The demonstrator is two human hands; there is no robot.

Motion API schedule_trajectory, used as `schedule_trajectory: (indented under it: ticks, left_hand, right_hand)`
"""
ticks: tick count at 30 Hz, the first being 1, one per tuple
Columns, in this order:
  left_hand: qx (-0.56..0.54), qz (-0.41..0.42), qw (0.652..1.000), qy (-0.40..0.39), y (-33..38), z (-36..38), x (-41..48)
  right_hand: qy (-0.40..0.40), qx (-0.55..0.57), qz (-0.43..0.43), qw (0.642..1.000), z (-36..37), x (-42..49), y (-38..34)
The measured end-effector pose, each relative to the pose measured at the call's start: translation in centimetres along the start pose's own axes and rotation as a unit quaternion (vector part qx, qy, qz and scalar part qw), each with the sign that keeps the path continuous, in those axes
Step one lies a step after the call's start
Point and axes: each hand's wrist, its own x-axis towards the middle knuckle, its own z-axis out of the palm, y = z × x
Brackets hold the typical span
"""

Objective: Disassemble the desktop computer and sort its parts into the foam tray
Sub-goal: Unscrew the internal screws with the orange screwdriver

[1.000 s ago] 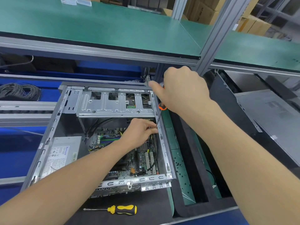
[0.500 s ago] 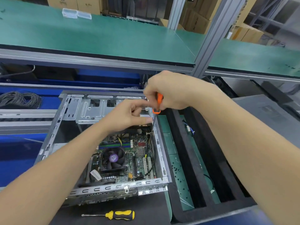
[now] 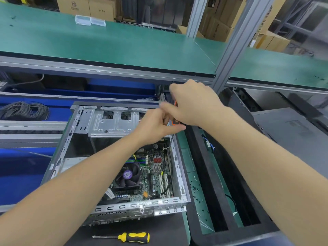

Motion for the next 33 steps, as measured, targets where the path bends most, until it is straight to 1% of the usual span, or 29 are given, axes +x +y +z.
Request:
schedule_trajectory:
  ticks: [1, 2, 3, 4, 5, 7, 9, 11, 13, 16, 19, 21, 22, 23, 24, 26, 28, 30, 31, 33]
  left_hand:
    - [-0.02, -0.016, 0.999, 0.024, 0.0, 0.4, 0.1]
    - [-0.033, -0.029, 0.998, 0.043, 0.1, 0.8, 0.2]
    - [-0.035, -0.039, 0.997, 0.053, 0.0, 1.2, 0.3]
    - [-0.031, -0.043, 0.997, 0.059, -0.1, 1.4, 0.4]
    - [-0.029, -0.043, 0.997, 0.06, -0.2, 1.6, 0.5]
    - [-0.056, -0.033, 0.997, 0.044, -0.7, 1.4, 0.5]
    - [-0.113, -0.026, 0.993, 0.007, -1.2, 0.7, 0.3]
    - [-0.147, -0.015, 0.988, -0.042, -1.3, -0.2, 0.1]
    - [-0.168, -0.008, 0.982, -0.084, -0.8, -0.9, 0.2]
    - [-0.171, 0.005, 0.976, -0.134, 0.3, -1.7, 0.4]
    - [-0.162, 0.023, 0.971, -0.172, 0.6, -1.9, 0.8]
    - [-0.152, 0.001, 0.975, -0.162, 0.3, -1.8, 1.1]
    - [-0.151, -0.019, 0.978, -0.143, 0.2, -1.7, 1.2]
    - [-0.152, -0.034, 0.98, -0.123, 0.0, -1.5, 1.3]
    - [-0.148, -0.041, 0.983, -0.103, 0.0, -1.2, 1.4]
    - [-0.139, -0.042, 0.987, -0.065, 0.3, -0.2, 1.6]
    - [-0.107, -0.057, 0.992, -0.023, 0.5, 0.6, 1.7]
    - [-0.072, -0.056, 0.996, 0.008, 0.8, 1.1, 1.7]
    - [-0.068, -0.049, 0.996, 0.013, 0.8, 1.4, 1.6]
    - [-0.063, -0.032, 0.997, 0.015, 0.8, 1.6, 1.5]
  right_hand:
    - [0.01, -0.024, 0.058, 0.998, -0.1, -0.1, -0.6]
    - [-0.002, -0.027, 0.102, 0.994, -0.3, 0.0, -1.1]
    - [-0.023, -0.018, 0.123, 0.992, -0.4, 0.2, -1.4]
    - [-0.047, -0.009, 0.121, 0.991, -0.6, 0.4, -1.4]
    - [-0.065, -0.001, 0.102, 0.993, -0.7, 0.7, -1.1]
    - [-0.103, 0.0, 0.029, 0.994, -1.3, 0.9, -0.4]
    - [-0.135, 0.005, -0.043, 0.99, -2.3, 0.6, 0.1]
    - [-0.151, 0.022, -0.092, 0.984, -3.2, 0.2, 0.7]
    - [-0.151, 0.017, -0.115, 0.982, -3.4, 0.1, 0.6]
    - [-0.143, 0.003, -0.121, 0.982, -2.5, 0.1, -0.3]
    - [-0.143, 0.033, -0.127, 0.981, -1.6, 0.1, 0.0]
    - [-0.146, 0.082, -0.131, 0.977, -1.7, 0.0, 0.5]
    - [-0.14, 0.114, -0.124, 0.976, -1.6, -0.1, 0.5]
    - [-0.121, 0.135, -0.115, 0.977, -1.4, -0.3, 0.5]
    - [-0.092, 0.13, -0.096, 0.983, -1.1, -0.4, 0.2]
    - [-0.021, 0.054, -0.03, 0.998, -0.2, -0.7, -0.4]
    - [0.021, -0.01, 0.063, 0.998, 0.0, -0.9, -1.4]
    - [0.008, -0.009, 0.112, 0.994, -0.3, -0.7, -2.1]
    - [-0.009, -0.005, 0.117, 0.993, -0.4, -0.4, -2.1]
    - [-0.042, 0.006, 0.089, 0.995, -0.5, 0.1, -1.6]
